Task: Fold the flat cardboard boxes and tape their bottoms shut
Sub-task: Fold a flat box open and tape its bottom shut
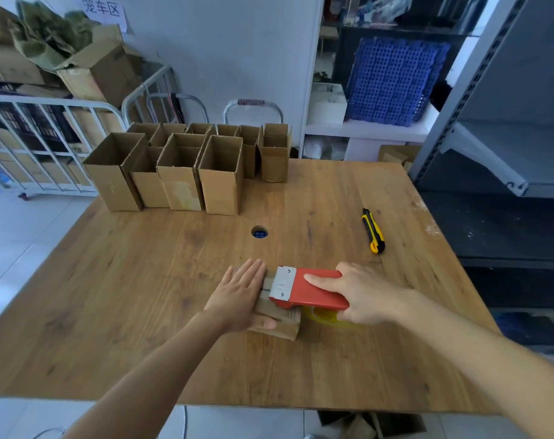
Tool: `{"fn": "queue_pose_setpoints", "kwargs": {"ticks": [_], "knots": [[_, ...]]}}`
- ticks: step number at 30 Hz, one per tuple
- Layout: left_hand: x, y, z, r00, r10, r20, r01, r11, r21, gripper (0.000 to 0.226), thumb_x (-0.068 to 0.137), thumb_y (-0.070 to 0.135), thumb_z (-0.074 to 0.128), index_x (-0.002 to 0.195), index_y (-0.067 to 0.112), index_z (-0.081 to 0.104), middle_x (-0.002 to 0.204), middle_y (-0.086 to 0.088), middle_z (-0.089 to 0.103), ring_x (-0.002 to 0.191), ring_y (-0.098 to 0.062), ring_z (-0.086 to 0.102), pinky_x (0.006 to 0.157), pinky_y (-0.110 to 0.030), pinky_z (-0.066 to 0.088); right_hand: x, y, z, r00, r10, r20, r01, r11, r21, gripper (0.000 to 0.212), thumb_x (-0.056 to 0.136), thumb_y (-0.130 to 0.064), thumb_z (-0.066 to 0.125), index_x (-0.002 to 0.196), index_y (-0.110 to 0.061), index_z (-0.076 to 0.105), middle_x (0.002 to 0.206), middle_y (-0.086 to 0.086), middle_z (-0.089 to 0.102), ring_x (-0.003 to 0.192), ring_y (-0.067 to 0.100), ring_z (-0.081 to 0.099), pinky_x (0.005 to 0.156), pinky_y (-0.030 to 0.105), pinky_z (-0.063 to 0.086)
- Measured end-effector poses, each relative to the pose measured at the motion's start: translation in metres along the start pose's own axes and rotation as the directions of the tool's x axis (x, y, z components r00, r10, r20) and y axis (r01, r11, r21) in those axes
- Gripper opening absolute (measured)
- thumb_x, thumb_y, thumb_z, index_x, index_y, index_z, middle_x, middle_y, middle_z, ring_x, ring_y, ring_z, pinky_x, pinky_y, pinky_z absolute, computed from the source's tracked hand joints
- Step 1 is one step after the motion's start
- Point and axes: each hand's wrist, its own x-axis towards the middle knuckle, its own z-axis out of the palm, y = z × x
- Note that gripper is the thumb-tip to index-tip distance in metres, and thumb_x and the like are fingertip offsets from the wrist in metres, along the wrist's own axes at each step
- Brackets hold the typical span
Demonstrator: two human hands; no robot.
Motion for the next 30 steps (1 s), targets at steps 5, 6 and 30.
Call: {"fn": "queue_pose_setpoints", "kwargs": {"ticks": [5,6,30], "knots": [[-0.001,0.000,0.000,1.000,0.002,-0.026,-0.002,1.000,-0.009,0.123,0.069,0.086,0.043,0.153,0.015,-0.011,0.162,0.000,-0.006,0.146,-0.016,-0.016,0.117,-0.039,-0.008,-0.012,-0.001,-0.010,0.998,-0.060,-0.019,0.059,0.998,-0.032,0.075,0.093,-0.046,0.052,0.148,-0.055,0.001,0.117,0.006,0.041,0.107,0.025,0.046,0.086,0.031,0.036],[0.000,0.000,0.000,0.999,0.003,-0.040,-0.004,1.000,-0.018,0.123,0.068,0.086,0.045,0.153,0.015,-0.009,0.162,0.001,-0.005,0.147,-0.017,-0.014,0.117,-0.039,-0.008,-0.013,-0.001,-0.011,0.997,-0.068,-0.033,0.066,0.997,-0.045,0.075,0.094,-0.047,0.052,0.149,-0.053,0.001,0.117,0.006,0.041,0.107,0.025,0.046,0.083,0.030,0.034],[0.002,-0.007,0.003,0.999,0.049,0.012,-0.050,0.996,0.069,0.124,0.060,0.097,0.017,0.145,0.017,-0.027,0.151,0.002,-0.028,0.139,-0.017,-0.028,0.113,-0.041,-0.015,-0.044,0.043,0.036,0.987,0.034,0.158,-0.045,0.997,0.067,0.093,0.085,-0.052,0.065,0.148,-0.054,-0.004,0.108,-0.004,0.033,0.096,0.016,0.037,0.083,0.027,0.027]]}}
